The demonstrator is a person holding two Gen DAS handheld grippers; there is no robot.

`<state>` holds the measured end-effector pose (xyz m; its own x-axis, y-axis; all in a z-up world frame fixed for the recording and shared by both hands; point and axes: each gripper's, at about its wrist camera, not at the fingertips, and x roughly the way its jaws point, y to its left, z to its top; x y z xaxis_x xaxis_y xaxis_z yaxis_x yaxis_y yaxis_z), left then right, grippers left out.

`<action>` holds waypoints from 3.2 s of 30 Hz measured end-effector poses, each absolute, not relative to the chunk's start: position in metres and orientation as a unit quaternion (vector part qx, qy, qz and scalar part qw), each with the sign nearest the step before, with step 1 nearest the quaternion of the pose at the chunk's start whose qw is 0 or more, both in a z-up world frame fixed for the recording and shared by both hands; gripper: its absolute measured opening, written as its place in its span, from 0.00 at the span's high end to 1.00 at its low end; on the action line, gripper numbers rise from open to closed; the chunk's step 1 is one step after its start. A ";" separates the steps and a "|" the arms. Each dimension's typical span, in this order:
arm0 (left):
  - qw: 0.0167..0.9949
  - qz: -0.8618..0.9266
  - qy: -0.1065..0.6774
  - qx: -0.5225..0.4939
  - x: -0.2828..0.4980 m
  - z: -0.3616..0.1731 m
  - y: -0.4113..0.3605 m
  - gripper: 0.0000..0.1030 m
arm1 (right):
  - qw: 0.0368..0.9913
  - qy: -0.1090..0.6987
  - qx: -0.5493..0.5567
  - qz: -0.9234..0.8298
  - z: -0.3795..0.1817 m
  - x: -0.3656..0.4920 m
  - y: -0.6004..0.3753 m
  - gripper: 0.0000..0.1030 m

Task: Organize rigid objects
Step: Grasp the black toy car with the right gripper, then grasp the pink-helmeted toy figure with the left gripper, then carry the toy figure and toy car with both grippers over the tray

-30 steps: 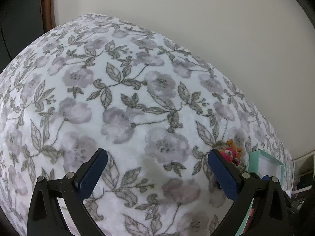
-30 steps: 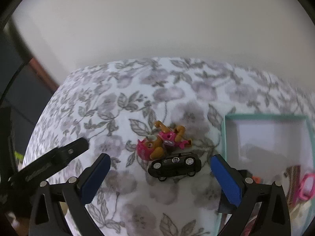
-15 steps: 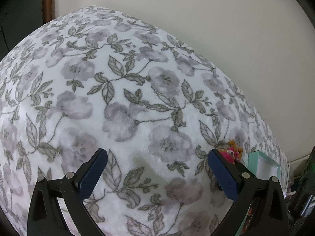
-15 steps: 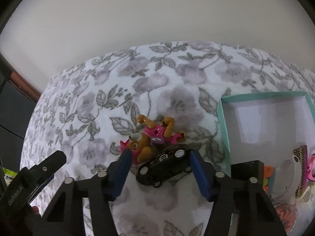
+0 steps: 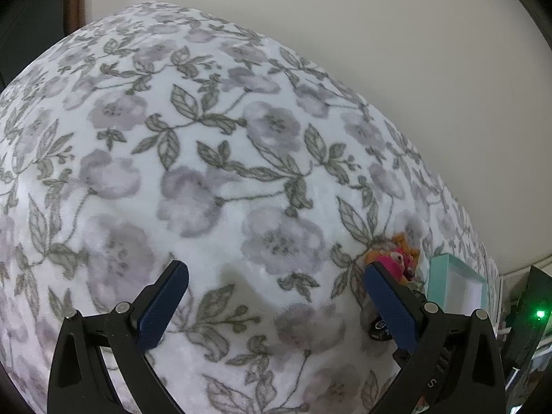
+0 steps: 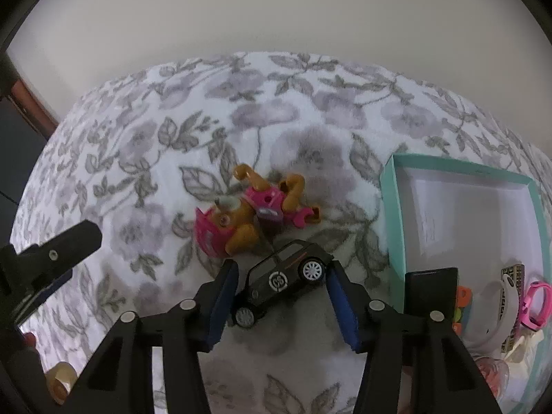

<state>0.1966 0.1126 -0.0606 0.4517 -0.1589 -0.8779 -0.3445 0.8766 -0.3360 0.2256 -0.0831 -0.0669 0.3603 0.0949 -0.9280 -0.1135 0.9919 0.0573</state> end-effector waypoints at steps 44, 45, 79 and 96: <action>0.850 -0.030 0.456 -0.262 0.215 -0.071 0.061 0.03 | 0.838 0.532 -0.031 0.114 -0.059 0.219 -0.099 0.67; 0.851 -0.032 0.455 -0.261 0.217 -0.071 0.059 0.04 | 0.839 0.531 -0.031 0.115 -0.059 0.219 -0.100 0.67; 0.835 0.005 0.485 -0.262 0.195 -0.061 0.070 0.60 | 0.836 0.530 0.033 0.143 -0.048 0.189 -0.112 0.67; 0.862 0.006 0.426 -0.275 0.123 0.039 0.061 0.60 | 0.861 0.479 0.094 0.144 0.042 0.110 -0.160 0.67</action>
<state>0.1229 0.0610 0.0393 0.6365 -0.2240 -0.7380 -0.2442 0.8491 -0.4683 0.1104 -0.1599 0.0422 0.5002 0.3377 -0.7973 -0.1572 0.9409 0.2999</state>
